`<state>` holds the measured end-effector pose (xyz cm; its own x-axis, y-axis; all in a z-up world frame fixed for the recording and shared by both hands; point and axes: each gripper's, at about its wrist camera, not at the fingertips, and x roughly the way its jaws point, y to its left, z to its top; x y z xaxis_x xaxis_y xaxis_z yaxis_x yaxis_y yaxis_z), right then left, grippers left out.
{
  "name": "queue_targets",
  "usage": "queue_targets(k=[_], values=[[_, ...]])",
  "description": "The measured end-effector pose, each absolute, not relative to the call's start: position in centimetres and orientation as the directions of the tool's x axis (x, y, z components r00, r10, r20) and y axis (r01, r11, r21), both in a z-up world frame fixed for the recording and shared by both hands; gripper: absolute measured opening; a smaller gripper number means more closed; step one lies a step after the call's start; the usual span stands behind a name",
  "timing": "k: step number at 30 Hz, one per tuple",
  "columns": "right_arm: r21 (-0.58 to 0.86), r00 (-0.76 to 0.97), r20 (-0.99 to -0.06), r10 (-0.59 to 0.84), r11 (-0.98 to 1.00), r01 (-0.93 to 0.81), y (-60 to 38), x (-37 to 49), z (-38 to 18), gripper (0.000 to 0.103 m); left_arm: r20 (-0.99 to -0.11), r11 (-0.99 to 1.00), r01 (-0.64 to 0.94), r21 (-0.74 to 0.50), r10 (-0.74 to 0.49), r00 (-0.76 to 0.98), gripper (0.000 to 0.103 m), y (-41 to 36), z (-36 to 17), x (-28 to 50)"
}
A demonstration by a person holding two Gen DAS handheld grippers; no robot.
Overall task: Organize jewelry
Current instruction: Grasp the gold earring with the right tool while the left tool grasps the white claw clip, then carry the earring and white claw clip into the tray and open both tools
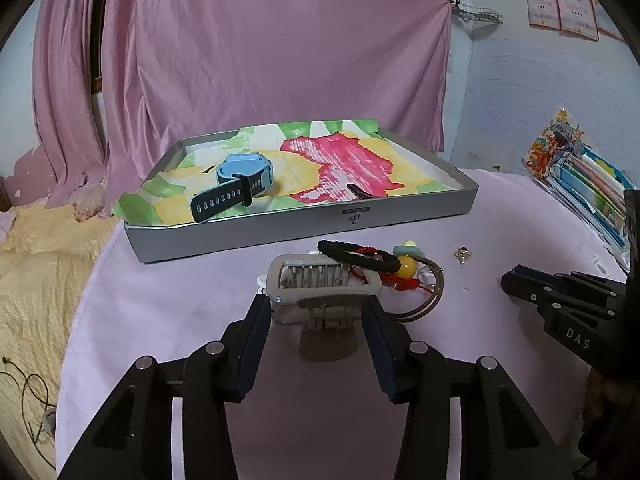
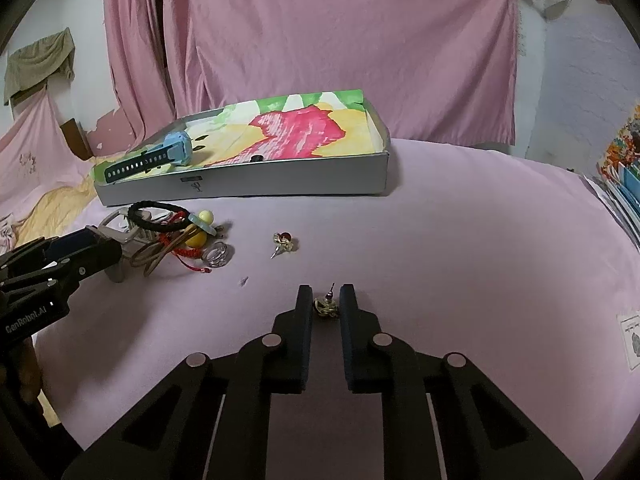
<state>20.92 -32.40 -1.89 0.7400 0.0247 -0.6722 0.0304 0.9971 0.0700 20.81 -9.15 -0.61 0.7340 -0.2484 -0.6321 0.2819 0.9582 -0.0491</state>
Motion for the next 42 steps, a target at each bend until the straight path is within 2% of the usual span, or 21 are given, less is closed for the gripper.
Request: queue_targets(k=[2, 13, 25, 34, 42], values=[[0.071, 0.741, -0.671, 0.029, 0.997, 0.025, -32.4, 20.9, -1.9, 0.012, -0.638, 0.956, 0.287, -0.056, -0.256, 0.726, 0.022, -9.2, -0.7, 20.8], [0.082, 0.753, -0.656, 0.053, 0.997, 0.001, -32.2, 20.5, -1.7, 0.012, -0.636, 0.952, 0.297, -0.079, -0.277, 0.72, 0.021, -8.8, -0.7, 20.0], [0.103, 0.765, -0.622, 0.167, 0.986, -0.131, -29.0, 19.7, -0.9, 0.012, -0.608, 0.943, 0.314, -0.107, -0.313, 0.73, 0.021, -7.5, -0.2, 17.4], [0.1, 0.79, -0.581, 0.196, 0.98, -0.17, -28.3, 19.9, 0.6, 0.012, -0.533, 0.944, 0.31, -0.116, -0.323, 0.782, 0.021, -6.5, 1.6, 16.7], [0.101, 0.827, -0.524, 0.203, 0.979, -0.177, -29.1, 22.1, 3.1, 0.012, -0.474, 0.946, 0.302, -0.117, -0.321, 0.82, 0.021, -7.0, 3.6, 19.0]])
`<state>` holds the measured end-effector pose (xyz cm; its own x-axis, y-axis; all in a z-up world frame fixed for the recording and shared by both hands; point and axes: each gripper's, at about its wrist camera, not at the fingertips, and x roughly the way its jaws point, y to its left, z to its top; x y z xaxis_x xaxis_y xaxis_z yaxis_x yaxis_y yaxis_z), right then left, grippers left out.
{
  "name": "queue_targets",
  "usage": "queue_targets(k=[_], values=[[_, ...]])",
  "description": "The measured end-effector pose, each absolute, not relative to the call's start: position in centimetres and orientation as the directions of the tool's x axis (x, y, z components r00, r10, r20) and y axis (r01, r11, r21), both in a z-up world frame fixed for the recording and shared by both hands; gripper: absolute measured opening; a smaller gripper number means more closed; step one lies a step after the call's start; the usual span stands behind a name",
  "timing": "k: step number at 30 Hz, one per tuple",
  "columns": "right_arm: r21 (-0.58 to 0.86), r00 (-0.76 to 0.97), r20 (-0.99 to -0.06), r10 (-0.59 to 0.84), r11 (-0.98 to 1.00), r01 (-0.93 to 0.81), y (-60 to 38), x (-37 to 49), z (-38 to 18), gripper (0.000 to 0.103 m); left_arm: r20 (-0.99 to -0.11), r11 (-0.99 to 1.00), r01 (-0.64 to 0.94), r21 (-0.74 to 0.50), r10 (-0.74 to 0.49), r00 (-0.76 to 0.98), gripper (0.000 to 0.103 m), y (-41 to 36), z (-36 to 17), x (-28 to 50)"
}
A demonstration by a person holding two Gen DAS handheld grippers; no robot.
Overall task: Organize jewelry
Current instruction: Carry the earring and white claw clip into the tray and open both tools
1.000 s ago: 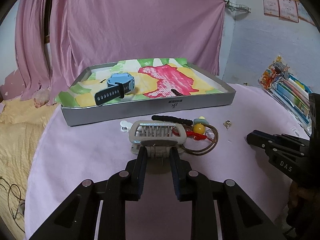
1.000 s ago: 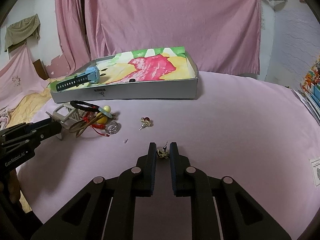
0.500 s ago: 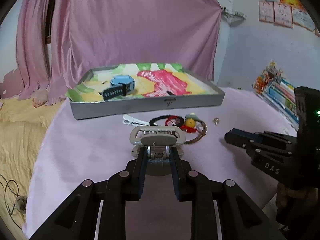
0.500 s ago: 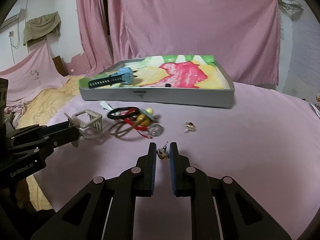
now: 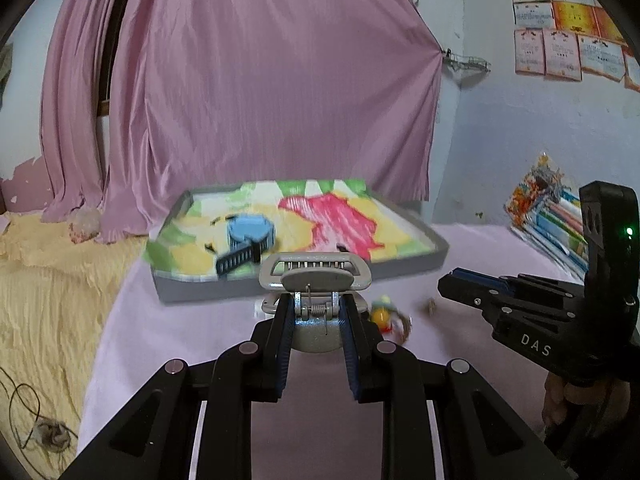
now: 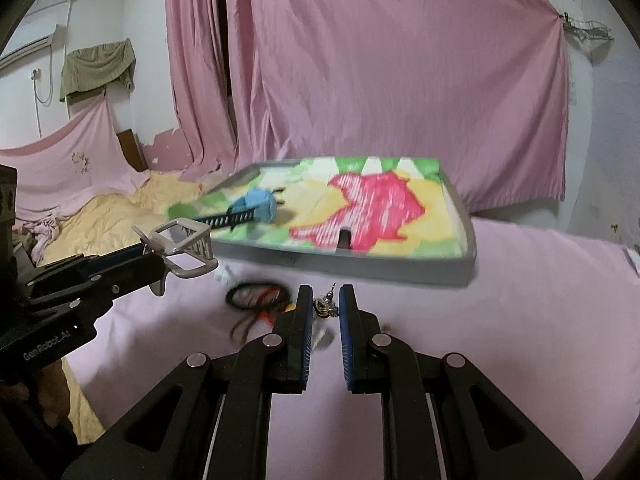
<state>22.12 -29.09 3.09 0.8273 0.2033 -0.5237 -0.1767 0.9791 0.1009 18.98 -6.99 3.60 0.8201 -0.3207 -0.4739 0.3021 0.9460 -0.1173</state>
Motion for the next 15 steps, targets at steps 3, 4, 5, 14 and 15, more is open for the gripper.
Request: queue_targets(k=[3, 4, 5, 14, 15], values=[[0.093, 0.846, -0.496, 0.195, 0.981, -0.171, -29.4, 23.2, 4.0, 0.012, -0.449, 0.945, 0.296, -0.136, -0.325, 0.832, 0.021, -7.1, 4.4, 20.6], [0.088, 0.852, -0.488, 0.189, 0.982, -0.168, -29.5, 23.5, 4.4, 0.012, -0.441, 0.946, 0.294, -0.136, -0.324, 0.837, 0.021, -7.2, 4.7, 21.0], [0.084, 0.858, -0.478, 0.186, 0.983, -0.166, -29.6, 24.0, 4.7, 0.012, -0.427, 0.947, 0.292, -0.135, -0.321, 0.845, 0.021, -7.2, 5.0, 21.7], [0.054, 0.904, -0.4, 0.148, 0.989, -0.138, -29.7, 28.4, 6.8, 0.012, -0.377, 0.954, 0.27, -0.13, -0.299, 0.877, 0.021, -8.3, 6.6, 26.3], [0.055, 0.905, -0.399, 0.147, 0.989, -0.136, -29.7, 29.0, 6.9, 0.012, -0.378, 0.954, 0.268, -0.132, -0.298, 0.877, 0.021, -8.4, 6.7, 26.8]])
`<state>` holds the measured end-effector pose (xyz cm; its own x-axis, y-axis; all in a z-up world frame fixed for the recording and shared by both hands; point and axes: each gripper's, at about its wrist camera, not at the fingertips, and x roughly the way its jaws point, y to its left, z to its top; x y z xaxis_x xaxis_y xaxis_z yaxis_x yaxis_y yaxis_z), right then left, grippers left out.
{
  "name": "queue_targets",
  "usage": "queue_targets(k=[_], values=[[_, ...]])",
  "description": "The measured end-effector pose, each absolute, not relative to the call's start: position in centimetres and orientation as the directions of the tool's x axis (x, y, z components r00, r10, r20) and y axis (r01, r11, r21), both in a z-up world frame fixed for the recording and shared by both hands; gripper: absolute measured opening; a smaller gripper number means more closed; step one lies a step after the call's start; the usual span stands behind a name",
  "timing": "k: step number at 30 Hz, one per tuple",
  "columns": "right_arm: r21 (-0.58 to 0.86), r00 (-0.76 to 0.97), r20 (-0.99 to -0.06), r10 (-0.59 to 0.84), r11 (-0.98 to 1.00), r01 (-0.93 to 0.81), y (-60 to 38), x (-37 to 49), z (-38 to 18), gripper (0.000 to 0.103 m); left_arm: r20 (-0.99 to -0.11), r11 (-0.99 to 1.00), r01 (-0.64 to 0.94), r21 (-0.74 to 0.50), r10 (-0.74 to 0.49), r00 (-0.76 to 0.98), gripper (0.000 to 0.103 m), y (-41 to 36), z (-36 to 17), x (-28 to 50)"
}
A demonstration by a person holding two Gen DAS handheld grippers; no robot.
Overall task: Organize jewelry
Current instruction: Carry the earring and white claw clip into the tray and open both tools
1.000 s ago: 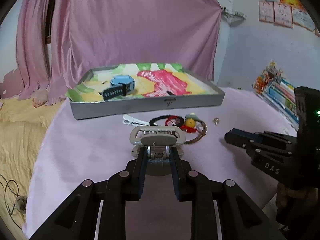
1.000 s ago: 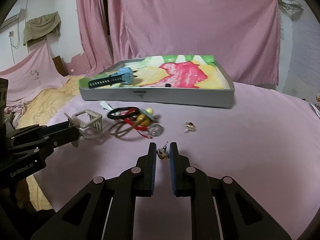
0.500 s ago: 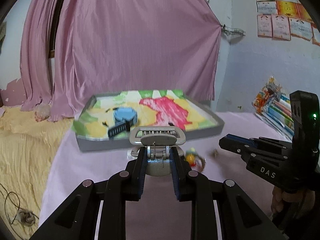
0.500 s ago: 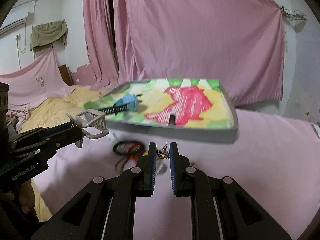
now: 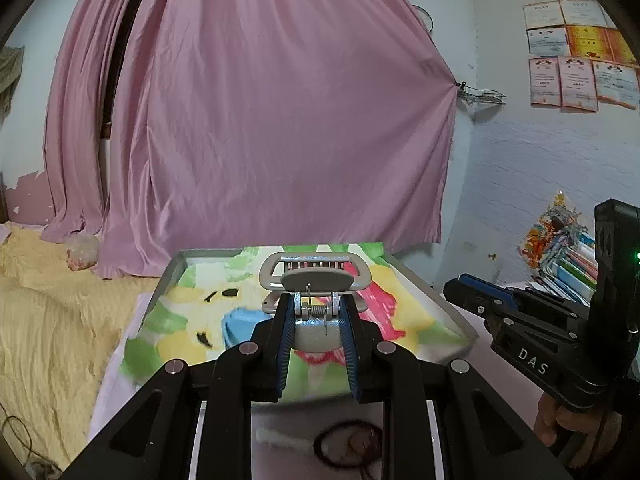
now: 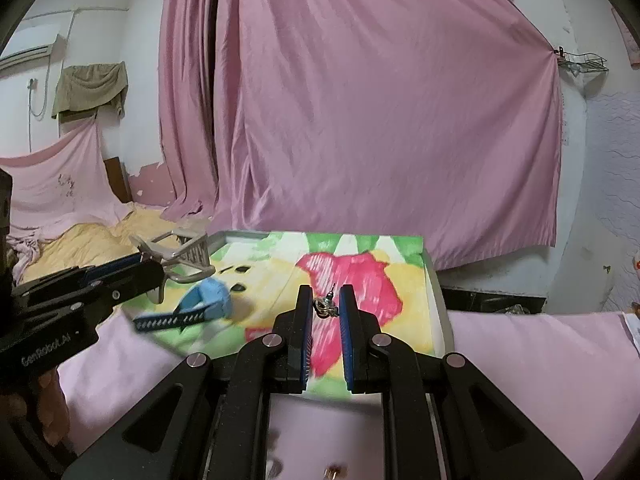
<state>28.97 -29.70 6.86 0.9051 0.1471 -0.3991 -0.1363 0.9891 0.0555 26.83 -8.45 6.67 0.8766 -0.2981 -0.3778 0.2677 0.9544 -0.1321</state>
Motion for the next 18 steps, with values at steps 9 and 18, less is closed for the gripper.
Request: queue_targets(k=[9, 18], values=[[0.112, 0.865, -0.475, 0.161, 0.986, -0.122, -30.7, 33.5, 5.4, 0.012, -0.465, 0.949, 0.269, -0.162, -0.314, 0.827, 0.021, -9.9, 5.5, 31.5], [0.169, 0.771, -0.608, 0.19, 0.98, -0.108, -31.5, 36.8, 1.7, 0.012, -0.595, 0.948, 0.265, -0.178, -0.318, 0.738, 0.021, -11.1, 2.9, 33.9]])
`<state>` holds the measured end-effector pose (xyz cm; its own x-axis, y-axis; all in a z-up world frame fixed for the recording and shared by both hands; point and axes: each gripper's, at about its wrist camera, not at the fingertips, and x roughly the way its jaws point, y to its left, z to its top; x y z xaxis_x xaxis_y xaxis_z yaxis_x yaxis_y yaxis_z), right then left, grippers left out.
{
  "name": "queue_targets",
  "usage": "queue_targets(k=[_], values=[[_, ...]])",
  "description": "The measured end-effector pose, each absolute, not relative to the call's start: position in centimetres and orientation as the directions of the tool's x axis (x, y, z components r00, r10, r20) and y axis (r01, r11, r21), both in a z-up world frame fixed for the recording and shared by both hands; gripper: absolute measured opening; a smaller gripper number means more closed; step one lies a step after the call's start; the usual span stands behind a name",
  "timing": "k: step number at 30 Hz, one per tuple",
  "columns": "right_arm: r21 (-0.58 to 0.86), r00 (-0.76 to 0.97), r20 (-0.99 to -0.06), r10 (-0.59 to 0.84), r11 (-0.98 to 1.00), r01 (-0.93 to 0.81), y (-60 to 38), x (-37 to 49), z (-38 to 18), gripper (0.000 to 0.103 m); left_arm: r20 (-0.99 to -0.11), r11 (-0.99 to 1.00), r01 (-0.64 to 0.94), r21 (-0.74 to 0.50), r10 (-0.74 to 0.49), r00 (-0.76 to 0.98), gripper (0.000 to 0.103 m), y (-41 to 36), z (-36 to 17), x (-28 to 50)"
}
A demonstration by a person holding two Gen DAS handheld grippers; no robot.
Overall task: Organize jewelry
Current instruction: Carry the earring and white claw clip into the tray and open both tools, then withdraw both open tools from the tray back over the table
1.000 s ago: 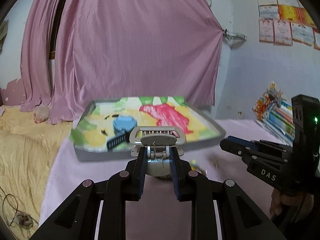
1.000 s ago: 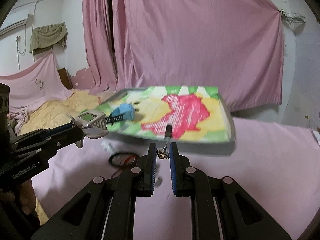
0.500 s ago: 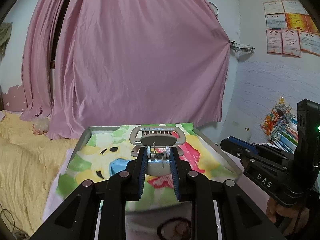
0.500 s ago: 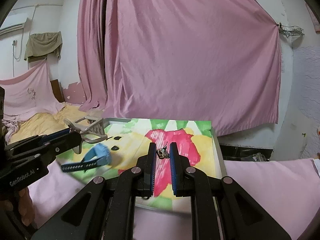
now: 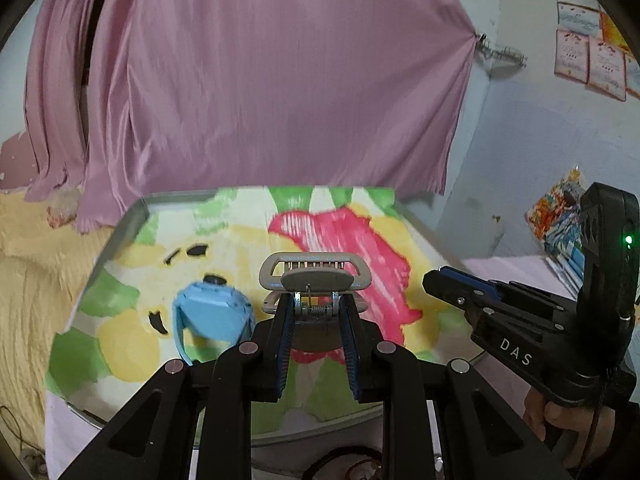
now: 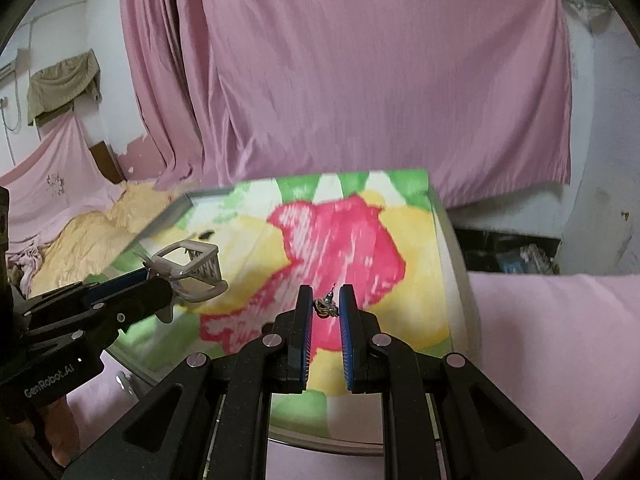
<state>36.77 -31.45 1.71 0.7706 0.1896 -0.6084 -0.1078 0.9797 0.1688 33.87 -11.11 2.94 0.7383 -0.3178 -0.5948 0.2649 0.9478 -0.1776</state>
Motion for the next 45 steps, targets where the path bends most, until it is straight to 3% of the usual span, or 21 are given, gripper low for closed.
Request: queue_targets(k=[10, 27, 32, 34, 40, 45], values=[[0.172, 0.694, -0.691, 0.202, 0.979, -0.113, -30.9, 38.4, -0.4, 0.012, -0.7, 0.952, 0.24, -0.19, -0.303, 0.647, 0.021, -11.3, 1.1, 35.3], [0.197, 0.647, -0.731, 0.217, 0.975, -0.105, -30.9, 38.8, -1.2, 0.017, -0.734, 0.955, 0.232, -0.187, -0.292, 0.614, 0.022, -11.2, 0.4, 35.3], [0.195, 0.683, -0.7, 0.209, 0.976, -0.099, -31.2, 37.9, -0.5, 0.037, -0.711, 0.951, 0.232, -0.203, -0.306, 0.633, 0.039, -10.6, 0.9, 34.4], [0.187, 0.699, -0.686, 0.201, 0.978, -0.097, -31.2, 37.5, 0.0, 0.038, -0.697, 0.951, 0.227, -0.208, -0.307, 0.648, 0.049, -10.4, 1.2, 34.0], [0.184, 0.754, -0.63, 0.184, 0.979, -0.086, -31.7, 36.0, 1.3, 0.039, -0.661, 0.959, 0.203, -0.197, -0.283, 0.695, 0.051, -9.6, 2.2, 32.6], [0.192, 0.809, -0.562, 0.173, 0.978, -0.076, -32.2, 34.0, 2.6, 0.05, -0.605, 0.965, 0.175, -0.193, -0.257, 0.753, 0.064, -8.4, 3.3, 30.9]])
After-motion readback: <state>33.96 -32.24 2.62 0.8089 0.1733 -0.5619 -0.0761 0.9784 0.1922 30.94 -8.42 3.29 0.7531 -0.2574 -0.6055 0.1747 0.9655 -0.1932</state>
